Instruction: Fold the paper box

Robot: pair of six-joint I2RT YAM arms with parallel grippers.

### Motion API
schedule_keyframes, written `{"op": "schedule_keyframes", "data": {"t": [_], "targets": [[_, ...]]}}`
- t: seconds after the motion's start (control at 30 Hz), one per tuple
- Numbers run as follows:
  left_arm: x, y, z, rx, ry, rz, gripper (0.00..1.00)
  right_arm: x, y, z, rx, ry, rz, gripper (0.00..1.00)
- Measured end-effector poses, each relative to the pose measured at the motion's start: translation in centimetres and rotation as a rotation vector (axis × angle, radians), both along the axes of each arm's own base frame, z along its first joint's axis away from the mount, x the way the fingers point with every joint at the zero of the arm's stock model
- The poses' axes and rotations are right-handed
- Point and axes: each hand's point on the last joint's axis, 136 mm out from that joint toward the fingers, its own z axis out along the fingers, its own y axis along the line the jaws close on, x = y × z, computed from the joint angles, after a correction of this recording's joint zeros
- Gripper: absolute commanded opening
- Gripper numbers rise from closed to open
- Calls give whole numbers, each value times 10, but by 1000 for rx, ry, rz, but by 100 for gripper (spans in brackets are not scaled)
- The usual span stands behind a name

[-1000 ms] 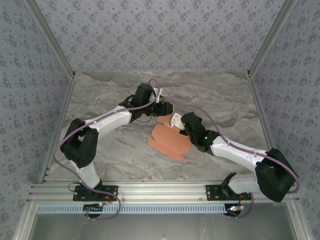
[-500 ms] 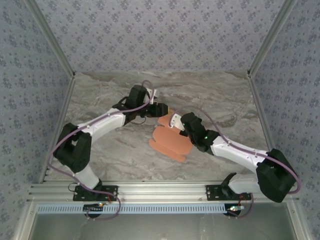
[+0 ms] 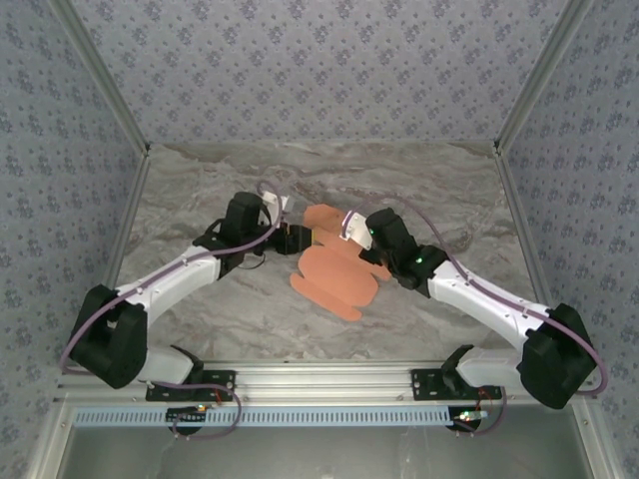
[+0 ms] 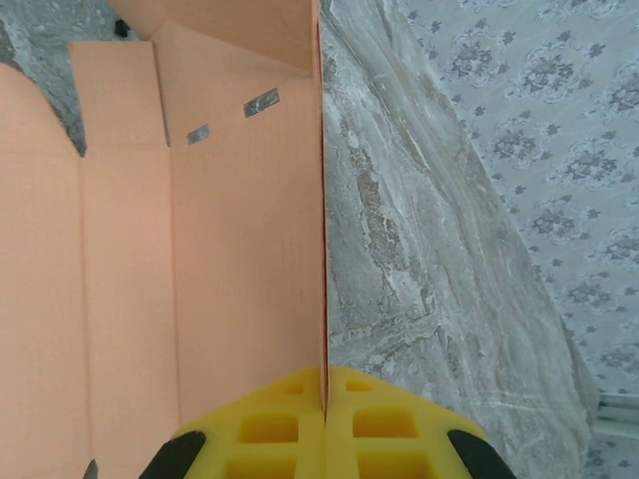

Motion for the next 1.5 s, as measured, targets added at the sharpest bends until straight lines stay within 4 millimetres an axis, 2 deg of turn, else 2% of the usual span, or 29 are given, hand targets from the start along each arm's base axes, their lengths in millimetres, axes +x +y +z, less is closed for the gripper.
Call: {"op": "schedule_keyframes", "data": {"t": [0.2,0.47,0.7,0.87,1.03,1.33,1.5], "targets": [[-2,-12,-27,85,-45,-40,55,-2,-4,2,56,79,-19,2],[21,-23,-62,182,-60,-72,57,-6,-7,-1,88,134,-33,2],[42,-26,-65,223,-99,-42,57,-7,-7,-3,98,147,-36,2],[53,-26,-76,253,-97,-18,57,-8,-6,-5,96,153,-35,2],[56,-27,-81,260,-96,-18,57,-8,-7,-6,93,157,-36,2],[54,-41,-73,207,-122,-48,57,-6,-10,-6,106,161,-57,2],[44,-34,-68,200,-145,-41,58,1,-19,2,162,184,-94,2]]}}
